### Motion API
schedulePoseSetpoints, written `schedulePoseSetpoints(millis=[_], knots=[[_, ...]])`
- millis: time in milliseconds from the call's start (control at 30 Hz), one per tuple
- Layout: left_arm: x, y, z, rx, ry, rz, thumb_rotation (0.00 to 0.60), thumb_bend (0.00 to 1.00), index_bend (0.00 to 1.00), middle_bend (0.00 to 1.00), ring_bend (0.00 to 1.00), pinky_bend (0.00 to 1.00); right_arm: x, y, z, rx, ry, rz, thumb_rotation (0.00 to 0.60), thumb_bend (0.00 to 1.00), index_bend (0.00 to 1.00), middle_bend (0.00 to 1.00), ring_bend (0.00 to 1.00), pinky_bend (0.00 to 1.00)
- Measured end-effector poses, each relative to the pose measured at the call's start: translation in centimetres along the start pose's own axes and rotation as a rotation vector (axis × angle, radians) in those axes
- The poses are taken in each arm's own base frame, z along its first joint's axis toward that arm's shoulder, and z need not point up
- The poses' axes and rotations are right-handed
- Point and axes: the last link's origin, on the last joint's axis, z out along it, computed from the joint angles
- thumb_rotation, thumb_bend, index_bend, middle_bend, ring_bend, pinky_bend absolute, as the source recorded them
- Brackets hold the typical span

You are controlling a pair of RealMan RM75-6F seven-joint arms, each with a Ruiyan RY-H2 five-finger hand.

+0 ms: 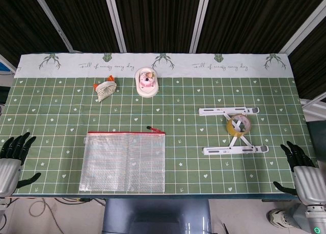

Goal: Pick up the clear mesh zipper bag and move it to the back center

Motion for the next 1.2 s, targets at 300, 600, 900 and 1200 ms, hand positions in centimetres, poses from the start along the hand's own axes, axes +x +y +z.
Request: schedulePoseSetpoints(millis=[300,600,900,1200], knots=[[0.0,0.0,-0.1,-0.003,-0.001,0.004,0.6,0.07,0.0,0.0,0.0,0.0,0.0,0.0,0.0,0.0,0.0,0.002,0.6,0.16,0.0,0.0,0.0,0.2],[0.2,0.6,0.6,-0.035,-0.005,0.025,0.6,0.07,0.0,0.0,0.0,0.0,-0.1,0.1,0.2,-0.014,0.0,0.0,0.6,0.16,0.0,0.0,0.0,0.2],[1.7,6.1,5.7,-0.157,0.012,0.034,0.6,0.12,0.02,0.0,0.0,0.0,-0.4,-0.1,0.5,-0.01,-0.003,0.004,0.6,0.16,0.0,0.0,0.0,0.2],[1.6,14.5,12.8,-0.285,-0.018,0.094,0.6,0.17,0.16,0.0,0.0,0.0,-0.5,0.1,0.6,-0.026,-0.013,0.019,0.6,0.16,0.0,0.0,0.0,0.2]])
